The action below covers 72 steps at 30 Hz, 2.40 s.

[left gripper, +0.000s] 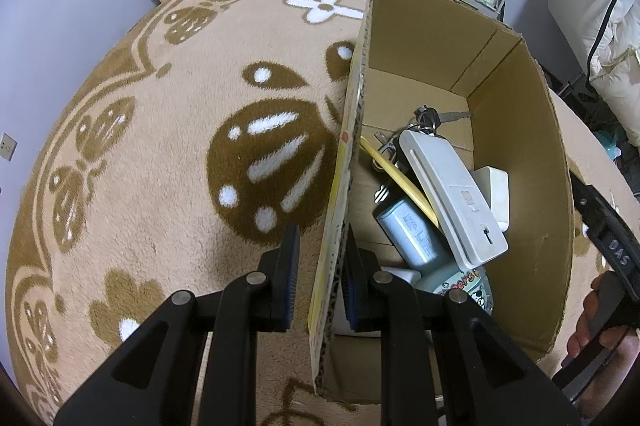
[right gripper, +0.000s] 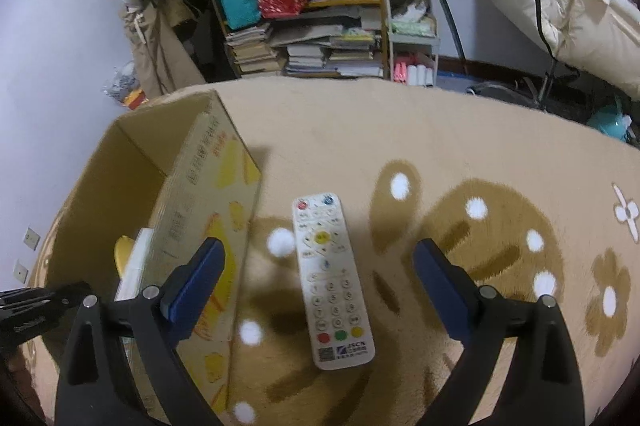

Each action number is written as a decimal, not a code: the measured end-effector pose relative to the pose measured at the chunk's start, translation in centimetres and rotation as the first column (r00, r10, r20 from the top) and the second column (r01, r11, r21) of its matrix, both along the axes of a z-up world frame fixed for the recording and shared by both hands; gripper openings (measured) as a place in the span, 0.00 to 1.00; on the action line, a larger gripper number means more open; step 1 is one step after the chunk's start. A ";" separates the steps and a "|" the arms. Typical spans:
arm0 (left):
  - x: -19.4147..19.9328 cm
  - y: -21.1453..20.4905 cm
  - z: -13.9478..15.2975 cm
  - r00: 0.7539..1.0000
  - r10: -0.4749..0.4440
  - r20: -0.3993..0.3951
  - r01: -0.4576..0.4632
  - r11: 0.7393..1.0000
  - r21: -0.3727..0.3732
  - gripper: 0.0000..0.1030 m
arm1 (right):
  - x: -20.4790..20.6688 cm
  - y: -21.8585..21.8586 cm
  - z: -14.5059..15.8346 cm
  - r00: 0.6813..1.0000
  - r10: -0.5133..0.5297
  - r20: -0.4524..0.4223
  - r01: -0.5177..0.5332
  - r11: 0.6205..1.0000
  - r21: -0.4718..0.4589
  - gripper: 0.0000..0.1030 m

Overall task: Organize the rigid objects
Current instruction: 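Move the right gripper to the white remote and grasp it, then carry the white remote into the box and open the right gripper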

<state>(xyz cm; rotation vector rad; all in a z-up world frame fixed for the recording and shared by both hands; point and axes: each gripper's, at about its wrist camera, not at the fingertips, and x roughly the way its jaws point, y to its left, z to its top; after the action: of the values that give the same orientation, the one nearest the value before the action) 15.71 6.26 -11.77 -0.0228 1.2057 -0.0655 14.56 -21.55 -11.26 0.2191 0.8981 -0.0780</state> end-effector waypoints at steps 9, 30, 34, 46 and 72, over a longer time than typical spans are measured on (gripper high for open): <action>0.0 -0.1 0.0 1.000 -0.002 0.000 0.002 1.000 0.003 0.18 | 0.5 -0.3 -3.5 0.998 0.001 -0.061 -0.002 1.000 -0.017 0.97; 0.0 0.0 0.0 1.000 -0.003 0.000 0.003 1.000 0.005 0.18 | 0.4 -0.8 -6.0 0.993 -0.045 -0.113 0.046 0.999 0.013 0.43; 0.0 0.0 -0.1 1.000 -0.005 0.001 0.005 1.000 0.007 0.18 | 0.5 -1.3 -5.7 0.992 -0.055 -0.113 0.059 0.998 0.035 0.43; 0.1 0.2 0.0 1.000 0.000 -0.003 0.000 1.000 0.001 0.18 | 0.1 -1.8 -4.4 0.995 -0.076 -0.072 0.080 0.995 0.059 0.43; 0.1 0.1 0.0 1.000 -0.006 -0.005 0.006 1.000 0.006 0.18 | -0.7 4.7 5.5 0.975 0.093 0.204 -0.126 0.980 0.157 0.43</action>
<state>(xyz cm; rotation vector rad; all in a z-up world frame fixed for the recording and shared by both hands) 15.83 6.31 -11.76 -0.0141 1.2105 -0.0671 13.87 -16.82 -5.72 0.3292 0.7189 0.1218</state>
